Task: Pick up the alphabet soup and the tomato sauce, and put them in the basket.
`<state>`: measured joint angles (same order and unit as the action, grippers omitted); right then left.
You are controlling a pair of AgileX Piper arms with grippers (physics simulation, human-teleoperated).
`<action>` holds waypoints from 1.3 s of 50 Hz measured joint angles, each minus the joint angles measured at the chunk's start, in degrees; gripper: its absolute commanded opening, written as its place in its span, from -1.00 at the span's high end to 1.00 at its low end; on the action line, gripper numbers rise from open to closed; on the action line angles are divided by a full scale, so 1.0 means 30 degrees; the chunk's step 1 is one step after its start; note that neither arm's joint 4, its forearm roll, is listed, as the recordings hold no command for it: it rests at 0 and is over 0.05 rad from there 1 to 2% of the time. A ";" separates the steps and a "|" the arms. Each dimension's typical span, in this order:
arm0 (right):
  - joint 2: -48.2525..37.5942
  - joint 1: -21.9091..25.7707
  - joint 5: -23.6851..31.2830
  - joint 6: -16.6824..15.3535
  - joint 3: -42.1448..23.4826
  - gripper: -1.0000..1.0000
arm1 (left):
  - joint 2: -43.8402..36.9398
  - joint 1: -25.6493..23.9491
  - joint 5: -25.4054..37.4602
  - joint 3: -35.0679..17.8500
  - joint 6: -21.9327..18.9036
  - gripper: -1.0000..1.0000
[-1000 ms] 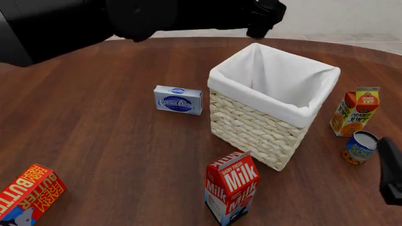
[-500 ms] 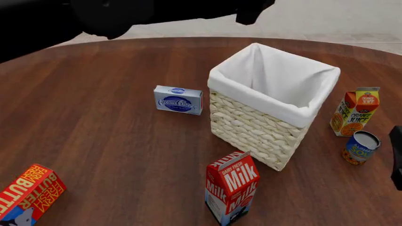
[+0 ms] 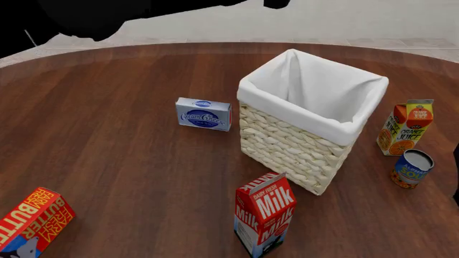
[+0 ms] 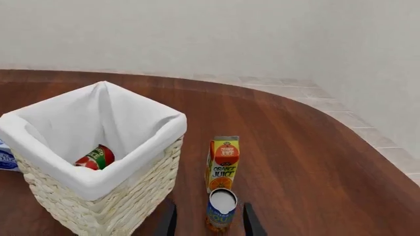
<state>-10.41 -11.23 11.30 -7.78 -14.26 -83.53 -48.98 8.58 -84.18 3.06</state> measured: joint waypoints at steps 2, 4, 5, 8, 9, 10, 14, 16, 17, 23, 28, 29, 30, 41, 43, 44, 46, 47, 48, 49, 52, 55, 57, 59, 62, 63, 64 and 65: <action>-0.0138 -0.0099 -0.0029 0.0010 0.0029 -1.00 | 0.0158 -0.0003 -0.0059 0.0049 0.0041 -1.00; -0.0270 -0.0207 -0.0077 0.0023 0.0062 -1.00 | 0.0347 -0.0006 -0.0122 0.0114 0.0114 -1.00; -0.0345 -0.0271 -0.0115 0.0027 0.0082 -1.00 | 0.0461 -0.0024 -0.0157 0.0173 0.0141 -1.00; -0.0586 -0.0466 -0.0252 0.0037 0.0144 -1.00 | 0.0814 -0.0074 -0.0264 0.0367 0.0229 -1.00; -0.0675 -0.0532 -0.0309 0.0038 0.0164 -1.00 | 0.0935 -0.0086 -0.0301 0.0441 0.0261 -1.00; -0.0762 -0.0590 -0.0362 0.0042 0.0184 -1.00 | 0.1052 -0.0095 -0.0337 0.0512 0.0292 -1.00; -0.1144 -0.0840 -0.0604 0.0043 0.0267 -1.00 | 0.1460 -0.0079 -0.0480 0.0779 0.0422 -1.00; -0.1362 -0.0964 -0.0747 0.0041 0.0312 -1.00 | 0.1652 -0.0057 -0.0546 0.0915 0.0482 -1.00; -0.1479 -0.1024 -0.0830 0.0027 0.0333 -1.00 | 0.1746 -0.0046 -0.0577 0.0982 0.0512 -1.00; -0.2289 -0.1334 -0.1411 -0.0038 0.0432 -1.00 | 0.2255 0.0065 -0.0738 0.1328 0.0669 -1.00; -0.3144 -0.1564 -0.2040 -0.0066 0.0537 -1.00 | 0.2558 0.0156 -0.0855 0.1553 0.0755 -1.00; -0.3310 -0.1607 -0.2166 -0.0061 0.0564 -1.00 | 0.2608 0.0170 -0.0876 0.1589 0.0768 -1.00; -0.3472 -0.1648 -0.2290 -0.0055 0.0591 -1.00 | 0.2656 0.0184 -0.0897 0.1619 0.0782 -1.00; -0.4964 -0.1943 -0.3491 0.0071 0.0897 -1.00 | 0.3213 0.0174 -0.1174 0.2032 0.0992 -1.00; -0.5196 -0.1969 -0.3693 0.0094 0.0953 -1.00 | 0.3334 0.0186 -0.1241 0.2139 0.1071 -1.00; -0.5308 -0.1982 -0.3794 0.0108 0.0981 -1.00 | 0.3398 0.0190 -0.1272 0.2195 0.1109 -1.00; -0.5534 -0.2006 -0.4004 0.0128 0.1041 -1.00 | 0.3523 0.0197 -0.1325 0.2303 0.1171 -1.00; -0.5650 -0.2017 -0.4112 0.0136 0.1073 -1.00 | 0.3583 0.0198 -0.1348 0.2355 0.1196 -1.00; -0.5765 -0.2025 -0.4220 0.0146 0.1104 -1.00 | 0.3638 0.0200 -0.1365 0.2400 0.1216 -1.00; -0.5886 -0.2031 -0.4335 0.0155 0.1137 -1.00 | 0.3688 0.0205 -0.1378 0.2439 0.1232 -1.00; -0.6279 -0.2046 -0.4712 0.0184 0.1246 -1.00 | 0.3831 0.0239 -0.1389 0.2508 0.1272 -1.00; -0.6642 -0.2037 -0.5074 0.0226 0.1353 -1.00 | 0.3988 0.0273 -0.1389 0.2566 0.1300 -1.00; -0.6878 -0.2023 -0.5312 0.0251 0.1419 -1.00 | 0.4088 0.0286 -0.1383 0.2603 0.1309 -1.00; -0.7118 -0.2001 -0.5555 0.0271 0.1482 -1.00 | 0.4180 0.0297 -0.1369 0.2630 0.1315 -1.00; -0.7500 -0.1960 -0.5942 0.0289 0.1577 -1.00 | 0.4304 0.0321 -0.1341 0.2651 0.1320 -1.00; -0.7657 -0.1952 -0.6102 0.0286 0.1611 -1.00 | 0.4347 0.0331 -0.1330 0.2657 0.1321 -1.00; -0.7806 -0.1944 -0.6251 0.0284 0.1643 -1.00 | 0.4387 0.0339 -0.1321 0.2662 0.1322 -1.00; -0.7985 -0.1936 -0.6428 0.0282 0.1676 -1.00 | 0.4430 0.0348 -0.1310 0.2670 0.1323 -1.00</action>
<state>-34.37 -17.04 -7.99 -6.93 -9.23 -70.24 -47.93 4.65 -76.17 7.03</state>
